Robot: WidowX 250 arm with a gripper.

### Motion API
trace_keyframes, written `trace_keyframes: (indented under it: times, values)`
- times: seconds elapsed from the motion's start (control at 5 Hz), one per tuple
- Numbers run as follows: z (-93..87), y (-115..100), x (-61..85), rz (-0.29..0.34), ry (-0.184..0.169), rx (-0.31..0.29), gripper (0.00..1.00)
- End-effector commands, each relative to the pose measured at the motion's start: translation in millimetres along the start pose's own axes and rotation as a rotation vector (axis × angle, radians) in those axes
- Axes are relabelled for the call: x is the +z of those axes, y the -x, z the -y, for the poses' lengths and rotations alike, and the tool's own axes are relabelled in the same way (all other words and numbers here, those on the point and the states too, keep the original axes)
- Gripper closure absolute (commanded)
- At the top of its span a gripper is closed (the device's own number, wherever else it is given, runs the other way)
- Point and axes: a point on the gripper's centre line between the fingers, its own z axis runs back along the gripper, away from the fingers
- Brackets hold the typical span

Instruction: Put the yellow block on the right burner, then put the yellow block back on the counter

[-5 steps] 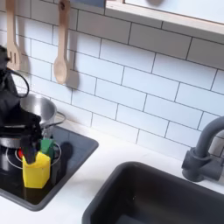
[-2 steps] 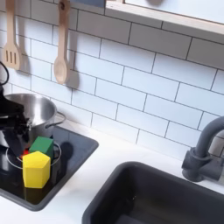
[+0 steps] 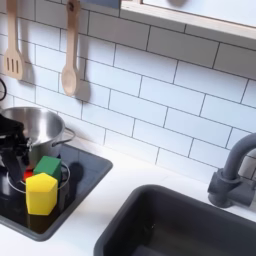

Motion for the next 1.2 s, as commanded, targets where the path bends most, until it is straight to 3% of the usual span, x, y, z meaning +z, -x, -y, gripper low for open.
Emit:
trace_keyframes:
  times: [0.0,0.4,0.8,1.0]
  values:
    - [-9.4,-5,-1.1,-0.008,-0.008,0.02,0.0]
    - [-25.8,-12,2.3,0.005,-0.025,0.042,0.0]
    - [-32.3,-24,-3.6,0.016,-0.016,0.054,0.0]
    - [-40.3,-35,-6.9,0.011,-0.036,0.066,0.0]
